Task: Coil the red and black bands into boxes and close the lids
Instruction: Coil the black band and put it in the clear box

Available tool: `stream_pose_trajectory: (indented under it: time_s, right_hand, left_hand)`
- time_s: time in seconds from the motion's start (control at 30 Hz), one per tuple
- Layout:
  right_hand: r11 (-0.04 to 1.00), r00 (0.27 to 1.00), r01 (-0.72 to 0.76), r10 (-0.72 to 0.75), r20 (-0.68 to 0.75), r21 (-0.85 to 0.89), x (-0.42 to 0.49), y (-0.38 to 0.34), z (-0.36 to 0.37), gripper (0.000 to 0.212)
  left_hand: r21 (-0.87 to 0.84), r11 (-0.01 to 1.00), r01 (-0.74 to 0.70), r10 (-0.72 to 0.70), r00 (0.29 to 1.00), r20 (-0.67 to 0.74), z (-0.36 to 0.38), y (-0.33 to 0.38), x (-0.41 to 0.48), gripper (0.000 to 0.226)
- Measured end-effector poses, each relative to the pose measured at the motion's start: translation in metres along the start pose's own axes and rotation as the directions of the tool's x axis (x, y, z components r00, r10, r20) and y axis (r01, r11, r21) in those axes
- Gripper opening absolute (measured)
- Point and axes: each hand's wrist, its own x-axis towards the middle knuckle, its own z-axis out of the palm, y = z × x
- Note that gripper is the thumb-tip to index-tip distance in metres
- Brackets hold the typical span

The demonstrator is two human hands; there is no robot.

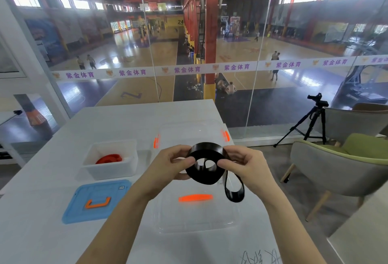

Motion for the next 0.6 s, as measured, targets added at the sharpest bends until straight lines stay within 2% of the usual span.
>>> stream_pose_trajectory:
  time_s: [0.07, 0.17, 0.27, 0.37, 0.47, 0.6]
  right_hand:
    - [1.0, 1.0, 0.005, -0.005, 0.014, -0.029, 0.0, -0.001, 0.0, 0.027]
    - [0.996, 0.997, -0.007, 0.015, 0.08, -0.094, -0.001, -0.005, 0.001, 0.027]
    - [0.994, 0.993, -0.017, 0.029, 0.113, -0.106, 0.0, -0.007, 0.003, 0.027]
    - [0.998, 0.994, -0.036, 0.041, 0.101, -0.045, 0.003, -0.006, 0.004, 0.032]
    - [0.999, 1.0, -0.022, 0.022, -0.003, 0.037, 0.008, -0.003, 0.004, 0.036]
    - [0.995, 0.994, 0.023, -0.012, -0.11, 0.102, 0.011, 0.005, 0.007, 0.031]
  left_hand:
    - [0.078, 0.997, 0.001, -0.006, 0.998, 0.06, -0.005, 0.002, 0.002, 0.029]
    - [0.286, 0.958, -0.037, 0.006, 0.994, 0.111, -0.006, 0.006, 0.004, 0.044]
    - [0.375, 0.924, -0.075, 0.03, 0.992, 0.125, 0.0, 0.008, 0.008, 0.032]
    - [0.25, 0.967, -0.043, 0.026, 0.997, 0.072, 0.003, 0.007, 0.009, 0.025]
    - [0.037, 0.999, -0.008, 0.008, 1.0, 0.001, 0.003, 0.004, 0.01, 0.022]
    - [-0.202, 0.979, 0.014, -0.03, 0.997, -0.077, 0.002, 0.0, 0.015, 0.021]
